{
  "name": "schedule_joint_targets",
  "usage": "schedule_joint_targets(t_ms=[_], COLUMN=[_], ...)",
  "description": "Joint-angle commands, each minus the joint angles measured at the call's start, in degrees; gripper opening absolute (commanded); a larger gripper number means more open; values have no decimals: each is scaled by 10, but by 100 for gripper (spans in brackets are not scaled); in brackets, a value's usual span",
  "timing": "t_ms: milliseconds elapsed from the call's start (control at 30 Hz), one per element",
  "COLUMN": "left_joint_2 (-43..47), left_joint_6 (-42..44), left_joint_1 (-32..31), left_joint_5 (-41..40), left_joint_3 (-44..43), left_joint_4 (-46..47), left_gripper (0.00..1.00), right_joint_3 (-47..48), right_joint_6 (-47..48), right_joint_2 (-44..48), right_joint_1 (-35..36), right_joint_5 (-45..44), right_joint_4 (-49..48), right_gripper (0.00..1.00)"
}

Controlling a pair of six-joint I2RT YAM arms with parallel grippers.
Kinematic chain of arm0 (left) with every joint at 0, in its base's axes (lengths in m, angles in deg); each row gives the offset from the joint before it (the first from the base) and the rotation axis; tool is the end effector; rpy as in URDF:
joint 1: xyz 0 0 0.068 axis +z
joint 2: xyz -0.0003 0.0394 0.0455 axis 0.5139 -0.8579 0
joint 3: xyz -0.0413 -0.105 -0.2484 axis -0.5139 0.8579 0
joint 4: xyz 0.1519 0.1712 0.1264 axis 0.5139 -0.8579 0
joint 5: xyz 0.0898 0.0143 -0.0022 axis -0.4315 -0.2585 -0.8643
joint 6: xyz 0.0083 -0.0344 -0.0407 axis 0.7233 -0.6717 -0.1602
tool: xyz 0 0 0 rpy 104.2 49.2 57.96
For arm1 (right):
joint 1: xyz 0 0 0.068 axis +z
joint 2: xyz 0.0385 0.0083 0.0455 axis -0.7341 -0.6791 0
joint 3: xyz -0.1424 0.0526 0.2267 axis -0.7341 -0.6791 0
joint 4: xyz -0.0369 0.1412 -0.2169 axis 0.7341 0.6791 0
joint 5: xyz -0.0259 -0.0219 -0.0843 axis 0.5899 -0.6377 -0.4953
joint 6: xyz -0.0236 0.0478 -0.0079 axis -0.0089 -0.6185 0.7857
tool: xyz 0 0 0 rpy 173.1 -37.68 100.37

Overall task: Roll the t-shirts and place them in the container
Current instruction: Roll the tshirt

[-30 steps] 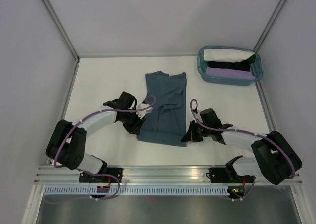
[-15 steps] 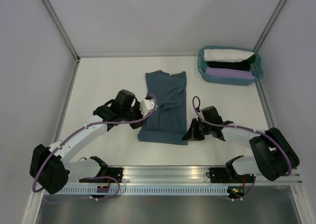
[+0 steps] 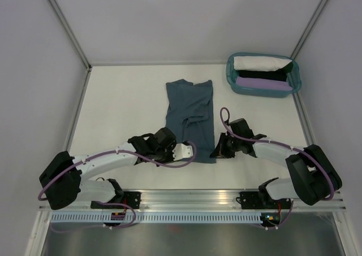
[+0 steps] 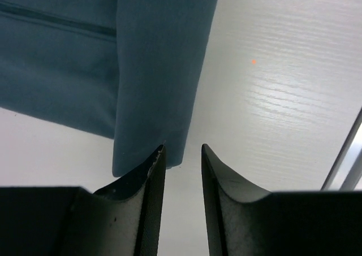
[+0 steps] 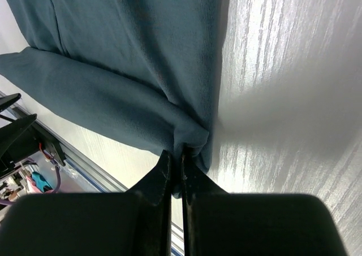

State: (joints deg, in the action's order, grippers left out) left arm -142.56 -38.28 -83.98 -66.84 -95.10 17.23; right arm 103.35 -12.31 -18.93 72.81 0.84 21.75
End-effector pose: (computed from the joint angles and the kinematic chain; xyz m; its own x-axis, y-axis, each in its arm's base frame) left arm 0.1389 -0.1893 0.1944 -0.0336 0.8871 -0.4604 0.9722 0.1358 0.1907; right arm 0.1976 0.1119 0.1338 -0.9676 0.1805 -0.1768 0.0285 0.7733 0.6334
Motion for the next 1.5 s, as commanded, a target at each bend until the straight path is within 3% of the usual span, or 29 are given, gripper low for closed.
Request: schedule_joint_targets(t_ms=[0,233,533,700,867,900,967,1000,1233,1267,1300,1467], left_joint_2=[0,-10,-50,-81,-105,-103,-99,-97,-90,-89,-90,-89], left_joint_6=[28,59,75,80,72,71,74,74,76,76,78,85], left_joint_1=[0,-7,-7,-7,-6,-6,-7,-7,1,13,21,72], left_joint_5=[-43,-29,-42,-40,-62,-59,-54,-55,-48,-17,-4,60], left_joint_3=[8,26,32,48,57,58,56,54,16,9,1,-29], left_joint_4=[33,39,69,91,118,120,124,125,83,73,48,15], left_gripper=[38,44,45,45,37,28,15,3,2,2,2,2], right_joint_3=[21,33,34,43,59,63,81,89,156,169,176,146], right_joint_6=[5,20,31,39,56,63,92,101,230,255,322,528], right_joint_2=[5,6,10,-6,5,17,43,52,117,122,129,208], right_joint_1=[-4,-4,-4,-4,-4,-4,-4,-4,-4,8,19,172], right_joint_5=[-31,-36,-31,-24,-26,-36,-52,-66,-81,-71,-68,-158], right_joint_4=[9,31,35,37,57,74,93,112,150,152,159,141], right_gripper=[2,4,6,13,27,28,32,34,42,50,51,53])
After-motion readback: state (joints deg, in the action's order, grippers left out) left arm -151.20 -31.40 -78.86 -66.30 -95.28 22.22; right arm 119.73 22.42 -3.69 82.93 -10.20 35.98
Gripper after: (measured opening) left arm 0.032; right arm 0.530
